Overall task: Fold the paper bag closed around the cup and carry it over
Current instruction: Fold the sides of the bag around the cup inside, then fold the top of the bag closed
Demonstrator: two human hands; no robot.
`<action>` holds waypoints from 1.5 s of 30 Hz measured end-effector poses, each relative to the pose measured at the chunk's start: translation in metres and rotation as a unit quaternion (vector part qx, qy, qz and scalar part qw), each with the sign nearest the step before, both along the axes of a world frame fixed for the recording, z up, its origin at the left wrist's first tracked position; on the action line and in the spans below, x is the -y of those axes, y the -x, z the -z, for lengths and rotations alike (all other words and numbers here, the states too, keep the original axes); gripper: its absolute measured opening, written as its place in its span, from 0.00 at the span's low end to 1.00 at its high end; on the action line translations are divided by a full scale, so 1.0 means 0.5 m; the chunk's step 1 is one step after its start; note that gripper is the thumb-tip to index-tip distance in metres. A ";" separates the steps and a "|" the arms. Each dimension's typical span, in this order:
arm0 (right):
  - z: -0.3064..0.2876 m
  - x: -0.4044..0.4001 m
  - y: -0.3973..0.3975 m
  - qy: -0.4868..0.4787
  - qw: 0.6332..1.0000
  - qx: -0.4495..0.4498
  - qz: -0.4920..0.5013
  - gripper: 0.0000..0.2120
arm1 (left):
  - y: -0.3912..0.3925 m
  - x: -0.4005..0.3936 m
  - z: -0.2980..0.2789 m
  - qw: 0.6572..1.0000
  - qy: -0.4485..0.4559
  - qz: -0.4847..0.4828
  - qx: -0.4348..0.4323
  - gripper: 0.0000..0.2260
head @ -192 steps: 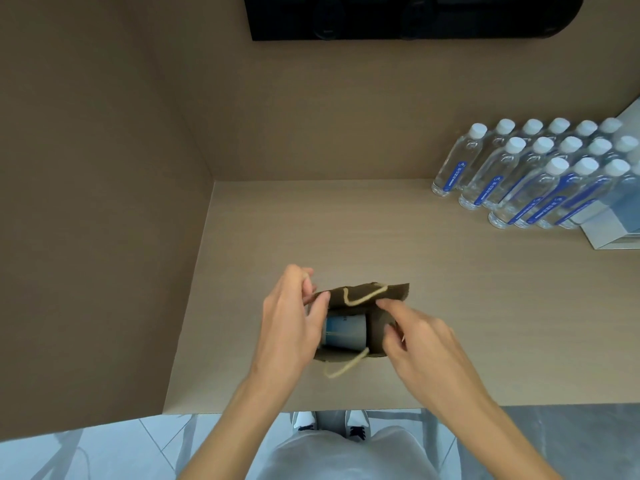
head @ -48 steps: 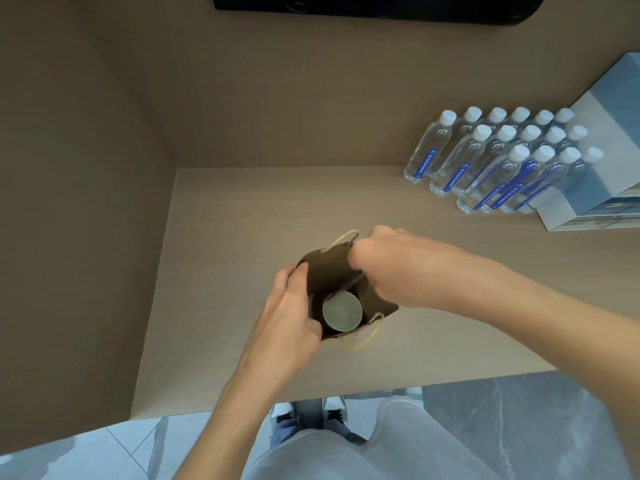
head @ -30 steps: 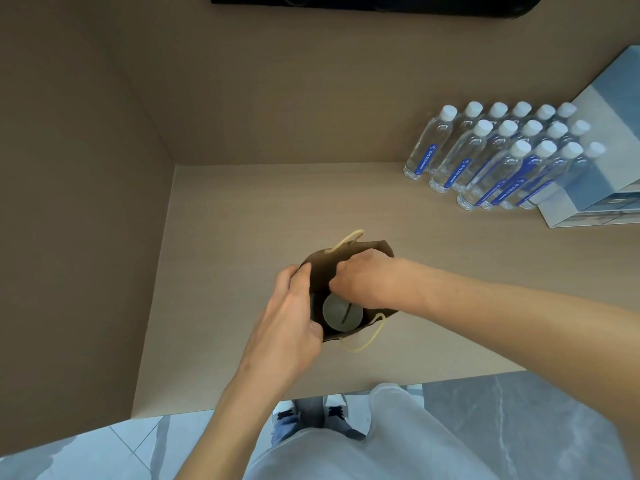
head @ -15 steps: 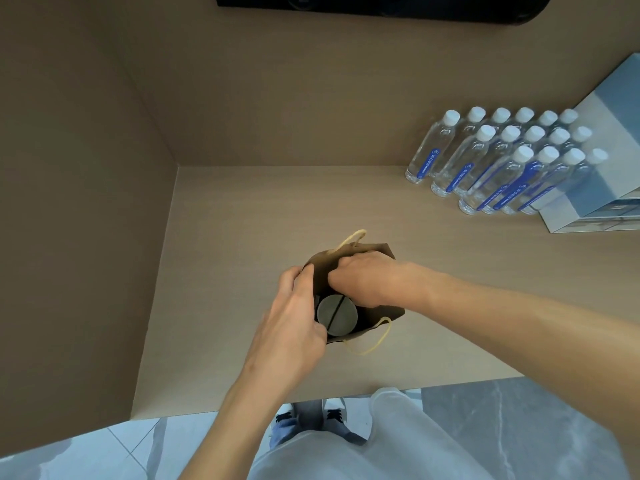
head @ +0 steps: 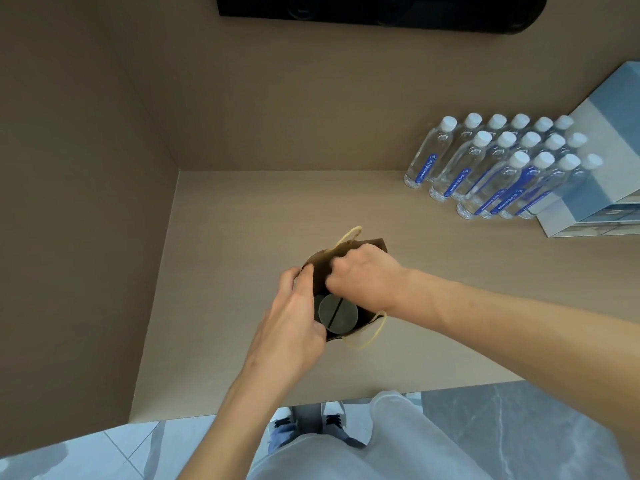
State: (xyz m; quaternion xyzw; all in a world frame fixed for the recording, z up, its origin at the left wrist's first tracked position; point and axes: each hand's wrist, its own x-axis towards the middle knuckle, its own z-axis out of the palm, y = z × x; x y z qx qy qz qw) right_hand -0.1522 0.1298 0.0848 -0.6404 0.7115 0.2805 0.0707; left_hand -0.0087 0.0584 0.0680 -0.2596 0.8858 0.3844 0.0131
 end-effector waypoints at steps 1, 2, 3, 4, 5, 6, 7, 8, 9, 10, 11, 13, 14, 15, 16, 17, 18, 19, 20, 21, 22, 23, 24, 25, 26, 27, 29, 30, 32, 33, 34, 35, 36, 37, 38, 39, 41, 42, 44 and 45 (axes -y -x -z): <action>0.002 -0.002 0.001 -0.001 1.000 0.003 -0.008 0.07 | 0.000 0.000 0.001 1.000 0.002 0.000 0.001 0.34; 0.005 -0.002 0.002 -0.011 1.000 0.009 -0.010 0.07 | 0.001 0.000 0.001 1.000 0.005 -0.001 0.004 0.34; 0.010 -0.002 0.003 -0.028 0.999 0.014 -0.005 0.07 | 0.001 0.000 0.002 1.000 0.007 -0.004 0.008 0.34; 0.016 -0.001 0.005 -0.050 0.999 0.022 0.004 0.07 | 0.001 -0.001 0.002 1.000 0.007 -0.006 0.012 0.34; 0.023 0.001 0.006 -0.068 0.997 0.030 0.012 0.07 | 0.001 -0.002 0.002 1.000 0.006 -0.007 0.015 0.34; 0.030 0.003 0.007 -0.080 0.996 0.036 0.018 0.08 | 0.001 -0.003 0.001 1.000 0.003 -0.006 0.017 0.34; 0.035 0.005 0.008 -0.087 0.995 0.040 0.021 0.08 | 0.001 -0.004 0.000 1.000 0.001 -0.005 0.016 0.34; 0.040 0.007 0.008 -0.093 0.994 0.044 0.023 0.08 | 0.000 -0.005 -0.001 1.000 0.000 -0.003 0.014 0.34; 0.044 0.009 0.007 -0.098 0.994 0.046 0.025 0.09 | 0.000 -0.005 -0.001 1.000 -0.001 -0.003 0.013 0.34; 0.048 0.010 0.006 -0.102 0.993 0.047 0.027 0.09 | 0.000 -0.006 -0.001 1.000 -0.002 -0.003 0.013 0.34; 0.051 0.011 0.005 -0.104 0.993 0.047 0.028 0.10 | -0.001 -0.006 0.000 1.000 -0.003 -0.003 0.014 0.34; 0.058 0.011 0.003 -0.113 0.992 0.052 0.034 0.10 | -0.001 -0.006 0.002 1.000 -0.004 -0.006 0.014 0.34; 0.059 0.012 0.003 -0.118 0.990 0.064 0.047 0.10 | -0.001 -0.007 0.003 1.000 -0.005 -0.007 0.013 0.34; 0.058 0.014 0.002 -0.120 0.987 0.086 0.067 0.10 | -0.002 -0.007 0.004 1.000 -0.007 -0.008 0.011 0.34; 0.051 0.018 0.002 -0.118 0.983 0.111 0.091 0.10 | -0.002 -0.006 0.004 1.000 -0.007 -0.008 0.009 0.34; 0.037 0.023 0.002 -0.113 0.978 0.133 0.118 0.08 | -0.001 -0.005 0.004 1.000 -0.008 -0.009 0.007 0.34; 0.018 0.026 0.004 -0.102 0.972 0.154 0.144 0.07 | -0.001 -0.002 0.004 1.000 -0.009 -0.011 0.005 0.34; -0.003 0.025 0.008 -0.077 0.966 0.179 0.168 0.07 | 0.000 0.000 0.004 1.000 -0.011 -0.011 0.004 0.34; -0.027 0.017 0.016 -0.036 0.956 0.216 0.194 0.08 | 0.001 0.003 0.004 1.000 -0.014 -0.012 0.002 0.34; -0.055 0.003 0.026 0.017 0.937 0.268 0.225 0.09 | 0.001 0.005 0.004 1.000 -0.015 -0.012 0.001 0.34; -0.081 -0.018 0.037 0.079 0.904 0.332 0.257 0.11 | 0.002 0.008 0.004 1.000 -0.017 -0.013 0.001 0.34; -0.105 -0.046 0.046 0.146 0.856 0.406 0.285 0.12 | 0.002 0.011 0.004 1.000 -0.019 -0.014 0.002 0.34; -0.125 -0.078 0.052 0.219 0.794 0.478 0.305 0.12 | 0.002 0.013 0.004 1.000 -0.021 -0.015 0.002 0.34; -0.137 -0.113 0.056 0.290 0.727 0.532 0.322 0.11 | 0.002 0.015 0.004 1.000 -0.022 -0.014 0.001 0.33; -0.137 -0.147 0.058 0.350 0.671 0.557 0.343 0.11 | 0.002 0.018 0.004 1.000 -0.026 -0.012 -0.003 0.32; -0.126 -0.176 0.058 0.392 0.637 0.552 0.369 0.12 | 0.001 0.022 0.004 1.000 -0.029 -0.007 -0.008 0.32; -0.076 -0.218 0.056 0.408 0.637 0.502 0.420 0.16 | 0.000 0.029 0.004 0.999 -0.036 0.002 -0.022 0.31; -0.048 -0.231 0.052 0.379 0.660 0.481 0.435 0.20 | -0.001 0.032 0.004 0.999 -0.041 0.007 -0.029 0.30; 0.002 -0.241 0.040 0.281 0.690 0.495 0.447 0.35 | -0.003 0.040 0.004 0.997 -0.055 0.021 -0.051 0.28; 0.022 -0.240 0.034 0.237 0.686 0.519 0.452 0.44 | -0.004 0.044 0.002 0.995 -0.069 0.029 -0.065 0.27; 0.039 -0.237 0.028 0.212 0.676 0.542 0.452 0.49 | -0.005 0.048 0.002 0.992 -0.091 0.032 -0.083 0.28; 0.054 -0.232 0.023 0.211 0.666 0.559 0.446 0.53 | -0.006 0.053 0.002 0.987 -0.117 0.028 -0.106 0.30; 0.067 -0.227 0.019 0.227 0.657 0.568 0.441 0.55 | -0.009 0.058 0.004 0.981 -0.143 0.020 -0.129 0.35; 0.076 -0.221 0.016 0.247 0.647 0.573 0.437 0.56 | -0.013 0.065 0.009 0.976 -0.164 0.015 -0.144 0.40; 0.083 -0.216 0.013 0.263 0.635 0.580 0.437 0.56 | -0.018 0.072 0.018 0.972 -0.181 0.014 -0.147 0.45; 0.087 -0.211 0.012 0.268 0.624 0.588 0.439 0.57 | -0.022 0.079 0.027 0.971 -0.191 0.019 -0.140 0.49; 0.091 -0.206 0.011 0.264 0.616 0.602 0.435 0.58 | -0.028 0.090 0.047 0.974 -0.196 0.030 -0.110 0.56; 0.092 -0.204 0.012 0.261 0.616 0.605 0.432 0.58 | -0.028 0.093 0.056 0.976 -0.194 0.036 -0.094 0.57; 0.094 -0.203 0.018 0.253 0.612 0.603 0.444 0.56 | -0.025 0.093 0.071 0.979 -0.182 0.052 -0.070 0.58; 0.095 -0.203 0.022 0.250 0.611 0.598 0.454 0.54 | -0.022 0.090 0.077 0.981 -0.176 0.055 -0.063 0.57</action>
